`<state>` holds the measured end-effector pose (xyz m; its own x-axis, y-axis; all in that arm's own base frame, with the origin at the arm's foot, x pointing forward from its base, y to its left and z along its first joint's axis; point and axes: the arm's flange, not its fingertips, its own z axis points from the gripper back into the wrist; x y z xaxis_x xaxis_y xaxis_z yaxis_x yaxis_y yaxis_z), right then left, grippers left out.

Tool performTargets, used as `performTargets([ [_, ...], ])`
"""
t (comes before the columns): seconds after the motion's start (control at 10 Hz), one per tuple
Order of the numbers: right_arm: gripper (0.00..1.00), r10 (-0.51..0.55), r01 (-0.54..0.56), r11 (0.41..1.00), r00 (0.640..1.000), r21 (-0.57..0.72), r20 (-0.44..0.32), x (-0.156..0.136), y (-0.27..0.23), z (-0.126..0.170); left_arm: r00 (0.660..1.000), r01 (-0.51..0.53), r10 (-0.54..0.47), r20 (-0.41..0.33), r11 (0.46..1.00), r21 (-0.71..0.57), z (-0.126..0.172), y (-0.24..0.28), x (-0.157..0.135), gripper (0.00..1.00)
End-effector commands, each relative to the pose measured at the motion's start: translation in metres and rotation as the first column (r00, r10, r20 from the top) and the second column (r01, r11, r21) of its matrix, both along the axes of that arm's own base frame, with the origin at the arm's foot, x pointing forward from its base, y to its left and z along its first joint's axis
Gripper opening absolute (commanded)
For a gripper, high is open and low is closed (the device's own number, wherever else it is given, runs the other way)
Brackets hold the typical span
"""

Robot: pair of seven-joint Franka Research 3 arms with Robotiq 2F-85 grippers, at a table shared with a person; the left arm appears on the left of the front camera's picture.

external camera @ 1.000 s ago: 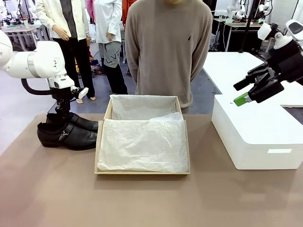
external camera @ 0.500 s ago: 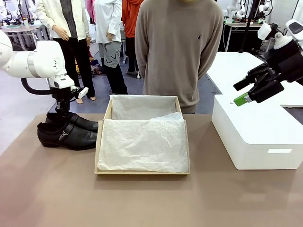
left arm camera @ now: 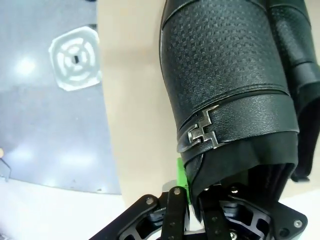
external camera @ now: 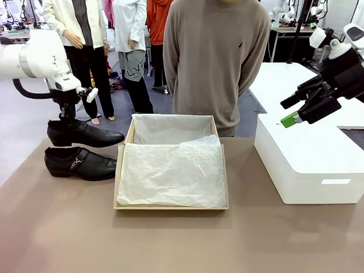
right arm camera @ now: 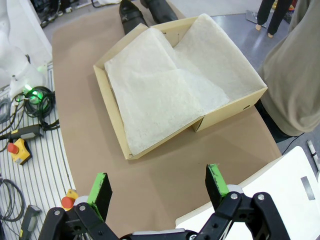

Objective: Pack the shoes into the box.
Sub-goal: Place one shoe of the Shoes into the Shoes Box.

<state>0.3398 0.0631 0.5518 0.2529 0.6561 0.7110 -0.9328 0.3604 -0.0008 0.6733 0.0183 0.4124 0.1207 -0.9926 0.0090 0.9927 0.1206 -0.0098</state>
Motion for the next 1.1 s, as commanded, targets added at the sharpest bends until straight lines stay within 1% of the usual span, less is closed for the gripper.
performTargets([
  [0.0, 1.00, 0.025, -0.026, 0.999, 0.999, 0.021, 0.020, 0.004, 0.000, 0.000, 1.000, -0.013, 0.012, 0.021, 1.000, 0.029, 0.029, 0.009, 0.008, 0.00],
  [0.2, 1.00, 0.025, -0.026, 0.999, 0.999, 0.021, 0.020, 0.004, 0.000, 0.000, 0.998, -0.053, 0.052, 0.036, 0.998, 0.043, 0.067, 0.018, 0.012, 0.00],
  [0.5, 1.00, 0.025, -0.026, 0.999, 0.999, 0.021, 0.020, 0.004, 0.000, 0.000, 0.996, -0.074, 0.071, 0.051, 0.996, 0.057, 0.113, 0.006, 0.001, 0.00],
  [0.7, 1.00, 0.025, -0.026, 0.999, 0.999, 0.021, 0.020, 0.004, 0.000, 0.000, 0.995, -0.094, 0.093, 0.033, 0.994, 0.050, 0.132, -0.020, -0.015, 0.00],
  [1.0, 1.00, 0.025, -0.026, 0.999, 0.999, 0.021, 0.020, 0.004, 0.000, 0.000, 0.996, -0.069, 0.066, 0.065, 0.996, 0.052, 0.149, -0.072, -0.037, 0.00],
])
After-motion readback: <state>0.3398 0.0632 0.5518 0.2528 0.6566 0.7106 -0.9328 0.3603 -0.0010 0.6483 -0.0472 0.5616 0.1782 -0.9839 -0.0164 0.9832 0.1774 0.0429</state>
